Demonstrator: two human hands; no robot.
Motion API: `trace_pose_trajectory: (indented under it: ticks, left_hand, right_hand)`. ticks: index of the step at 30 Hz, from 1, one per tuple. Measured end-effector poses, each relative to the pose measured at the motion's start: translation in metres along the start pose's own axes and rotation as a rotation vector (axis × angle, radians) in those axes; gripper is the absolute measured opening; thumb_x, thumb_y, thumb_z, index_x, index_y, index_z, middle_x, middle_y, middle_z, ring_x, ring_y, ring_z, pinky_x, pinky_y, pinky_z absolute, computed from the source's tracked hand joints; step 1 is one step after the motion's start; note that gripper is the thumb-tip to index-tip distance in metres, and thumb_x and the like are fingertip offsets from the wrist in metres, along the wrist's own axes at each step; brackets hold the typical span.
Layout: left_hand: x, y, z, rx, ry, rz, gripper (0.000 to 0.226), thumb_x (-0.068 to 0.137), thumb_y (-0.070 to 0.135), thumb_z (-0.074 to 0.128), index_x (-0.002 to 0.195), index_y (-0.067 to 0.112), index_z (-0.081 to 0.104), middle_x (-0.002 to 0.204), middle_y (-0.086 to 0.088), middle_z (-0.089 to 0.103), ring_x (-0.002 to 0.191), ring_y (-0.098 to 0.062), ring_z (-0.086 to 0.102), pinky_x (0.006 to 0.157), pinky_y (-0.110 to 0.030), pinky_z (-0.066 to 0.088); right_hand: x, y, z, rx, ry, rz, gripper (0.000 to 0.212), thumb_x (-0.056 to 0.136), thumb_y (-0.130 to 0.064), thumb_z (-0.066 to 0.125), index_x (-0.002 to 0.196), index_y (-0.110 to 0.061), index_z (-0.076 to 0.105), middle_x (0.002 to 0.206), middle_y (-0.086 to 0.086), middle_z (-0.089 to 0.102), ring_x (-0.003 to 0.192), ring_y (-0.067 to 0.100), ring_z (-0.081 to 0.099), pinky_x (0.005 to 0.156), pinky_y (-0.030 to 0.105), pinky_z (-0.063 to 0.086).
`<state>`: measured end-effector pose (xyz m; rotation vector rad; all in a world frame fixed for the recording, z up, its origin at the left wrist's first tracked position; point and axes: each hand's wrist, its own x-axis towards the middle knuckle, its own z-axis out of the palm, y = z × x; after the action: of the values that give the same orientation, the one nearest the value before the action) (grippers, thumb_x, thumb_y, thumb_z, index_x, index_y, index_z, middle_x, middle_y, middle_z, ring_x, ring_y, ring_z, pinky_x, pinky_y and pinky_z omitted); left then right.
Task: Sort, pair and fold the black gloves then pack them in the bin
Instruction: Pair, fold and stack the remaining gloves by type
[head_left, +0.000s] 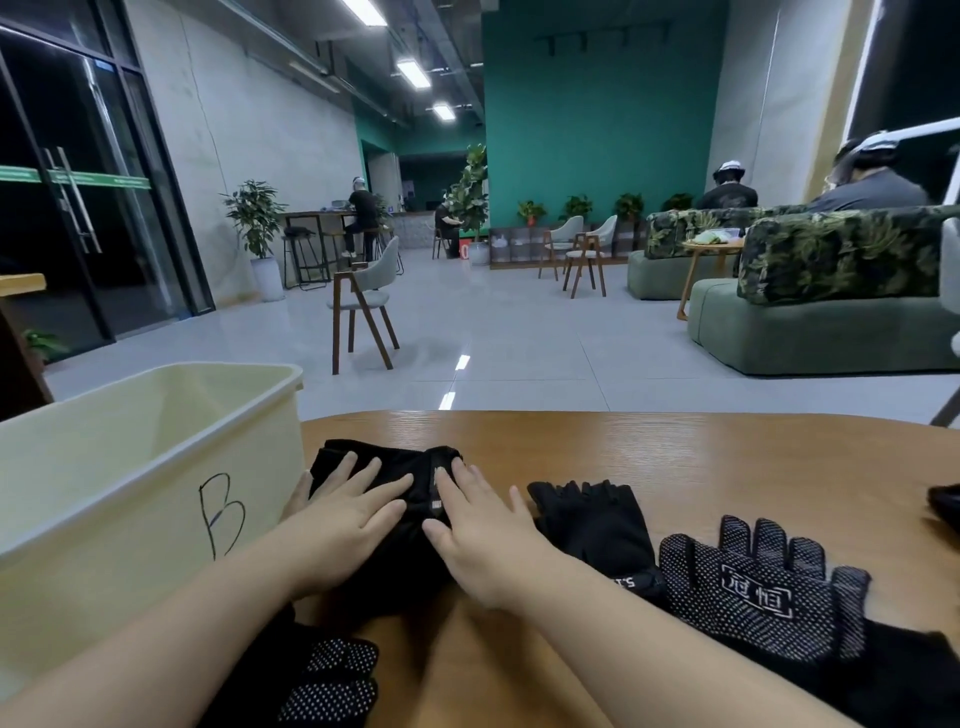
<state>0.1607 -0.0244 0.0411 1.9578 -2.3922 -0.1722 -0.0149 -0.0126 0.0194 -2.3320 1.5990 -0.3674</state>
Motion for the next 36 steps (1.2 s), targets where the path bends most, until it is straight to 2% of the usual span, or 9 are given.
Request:
trace_pose_trajectory:
  ticks: [8,11,14,18,24,27,31,33,36]
  left_hand:
    - [-0.031,0.022,-0.004,-0.110,0.353,0.153,0.083,0.070,0.066,-0.002,0.137,0.042,0.040,0.147,0.017,0.036,0.142,-0.004,0.019,0.116,-0.030,0.006]
    - [-0.055,0.046,-0.011,-0.201,0.515,0.242,0.052,0.086,0.057,0.027,0.118,0.034,0.062,0.117,0.017,0.063,0.114,-0.006,0.055,0.089,-0.006,0.031]
    - [-0.075,0.073,-0.013,-0.349,0.579,0.243,0.020,0.095,0.033,0.047,0.103,0.030,0.065,0.091,0.016,0.069,0.074,0.000,0.060,0.060,-0.010,0.038]
    - [-0.098,0.115,0.001,-0.554,0.552,0.265,0.021,0.094,0.036,0.046,0.099,0.031,0.066,0.076,0.013,0.068,0.069,-0.005,0.062,0.064,-0.033,0.053]
    - [-0.121,0.180,0.040,-0.733,0.451,0.316,0.015,0.094,0.030,0.051,0.091,0.035,0.065,0.071,0.016,0.067,0.070,0.000,0.062,0.067,-0.029,0.052]
    - [-0.122,0.199,0.066,-0.760,0.382,0.334,0.011,0.090,0.035,0.052,0.087,0.039,0.061,0.072,0.017,0.067,0.065,-0.002,0.059,0.064,-0.030,0.051]
    - [-0.123,0.204,0.084,-0.522,0.282,0.453,0.022,0.090,0.038,0.044,0.103,0.036,0.061,0.099,0.022,0.060,0.093,0.002,0.051,0.086,-0.021,0.042]
    - [-0.125,0.203,0.083,-0.415,0.264,0.550,0.033,0.086,0.044,0.038,0.108,0.035,0.061,0.108,0.023,0.055,0.103,0.004,0.046,0.091,-0.021,0.037]
    - [-0.126,0.203,0.084,-0.390,0.217,0.598,0.036,0.084,0.047,0.037,0.108,0.036,0.062,0.113,0.025,0.051,0.106,0.005,0.045,0.093,-0.021,0.036]
  right_hand:
    - [-0.053,0.012,-0.013,0.043,0.181,-0.058,0.052,0.102,-0.032,0.028,0.151,-0.023,0.014,0.158,-0.011,0.008,0.145,0.005,-0.001,0.119,0.037,-0.002]
    - [-0.083,0.019,-0.021,0.011,0.294,-0.060,0.043,0.098,-0.016,0.032,0.139,-0.023,0.041,0.145,-0.008,0.037,0.137,0.009,0.024,0.117,0.034,0.001]
    - [-0.119,0.026,-0.030,-0.041,0.364,-0.044,0.049,0.081,-0.016,0.027,0.112,-0.021,0.064,0.117,-0.005,0.059,0.116,0.015,0.045,0.114,0.034,0.017]
    - [-0.170,0.044,-0.037,-0.083,0.448,0.023,0.048,0.073,-0.019,0.030,0.102,-0.019,0.068,0.106,-0.005,0.065,0.107,0.018,0.052,0.101,0.031,0.030]
    - [-0.233,0.076,-0.038,-0.160,0.671,0.185,0.018,0.064,-0.016,0.057,0.074,-0.028,0.065,0.076,-0.014,0.064,0.075,0.013,0.063,0.066,0.030,0.047]
    - [-0.256,0.094,-0.036,-0.175,0.670,0.310,0.021,0.067,-0.021,0.056,0.083,-0.030,0.066,0.084,-0.016,0.064,0.083,0.012,0.063,0.072,0.031,0.044]
    - [-0.272,0.109,-0.033,-0.166,0.442,0.485,0.046,0.089,-0.046,0.049,0.133,-0.037,0.042,0.131,-0.018,0.047,0.127,0.008,0.039,0.106,0.027,0.022]
    - [-0.271,0.110,-0.033,-0.136,0.423,0.526,0.049,0.089,-0.047,0.050,0.135,-0.038,0.037,0.134,-0.018,0.043,0.129,0.008,0.035,0.109,0.027,0.018]
    - [-0.271,0.104,-0.038,-0.135,0.473,0.545,0.024,0.092,-0.036,0.050,0.115,-0.037,0.054,0.122,-0.017,0.051,0.120,0.008,0.043,0.102,0.028,0.026]
